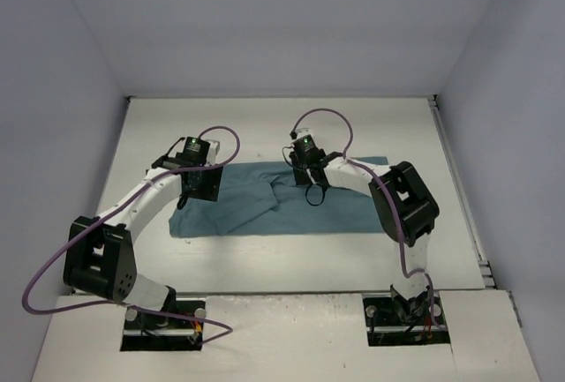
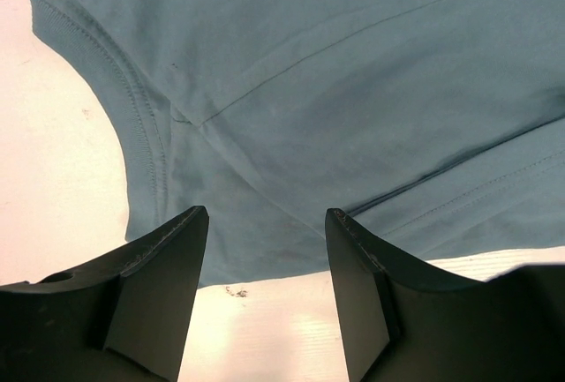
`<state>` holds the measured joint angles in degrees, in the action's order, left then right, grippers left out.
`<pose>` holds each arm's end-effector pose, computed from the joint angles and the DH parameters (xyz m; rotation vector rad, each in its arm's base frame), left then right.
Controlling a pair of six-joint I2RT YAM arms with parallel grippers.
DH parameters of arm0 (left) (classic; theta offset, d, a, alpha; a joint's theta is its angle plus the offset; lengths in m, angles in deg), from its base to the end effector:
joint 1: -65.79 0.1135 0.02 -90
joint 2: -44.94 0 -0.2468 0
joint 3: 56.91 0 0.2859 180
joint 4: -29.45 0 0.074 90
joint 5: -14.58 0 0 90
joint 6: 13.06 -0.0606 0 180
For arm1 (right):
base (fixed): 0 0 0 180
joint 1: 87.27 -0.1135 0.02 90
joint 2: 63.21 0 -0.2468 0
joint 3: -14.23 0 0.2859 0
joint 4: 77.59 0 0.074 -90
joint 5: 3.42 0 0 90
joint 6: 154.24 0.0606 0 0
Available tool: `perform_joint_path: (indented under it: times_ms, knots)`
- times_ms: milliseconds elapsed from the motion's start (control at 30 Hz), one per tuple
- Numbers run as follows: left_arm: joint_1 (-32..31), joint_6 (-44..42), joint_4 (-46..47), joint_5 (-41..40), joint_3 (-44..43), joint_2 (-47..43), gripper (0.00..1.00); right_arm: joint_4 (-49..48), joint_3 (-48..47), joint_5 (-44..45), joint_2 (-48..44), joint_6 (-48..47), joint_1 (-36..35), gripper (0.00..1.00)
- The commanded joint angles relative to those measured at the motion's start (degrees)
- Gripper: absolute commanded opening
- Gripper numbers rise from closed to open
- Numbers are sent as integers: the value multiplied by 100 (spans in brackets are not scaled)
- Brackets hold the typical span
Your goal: Fold and stack the t-shirts
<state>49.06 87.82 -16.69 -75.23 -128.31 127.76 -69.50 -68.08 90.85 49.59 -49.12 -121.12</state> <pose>0.3271 -0.0985 0.1882 0.1332 2.5830 -0.1837 0.3904 0.2564 0.1121 -0.3290 2.2452 0.3758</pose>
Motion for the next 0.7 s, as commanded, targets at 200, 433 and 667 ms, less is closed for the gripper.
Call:
perform_joint_path:
  times_ms: [200, 433, 667]
  knots:
    - [38, -68, 246, -19, -171, -75, 53, -73, 278, -595, -890, -230, -147, 20]
    - [43, -72, 239, -19, -220, -6, 53, -49, 408, -1172, -1044, -581, -166, 20]
    - [34, -157, 293, 289, -194, -73, 53, 24, 741, -1665, -1021, -734, -166, 20]
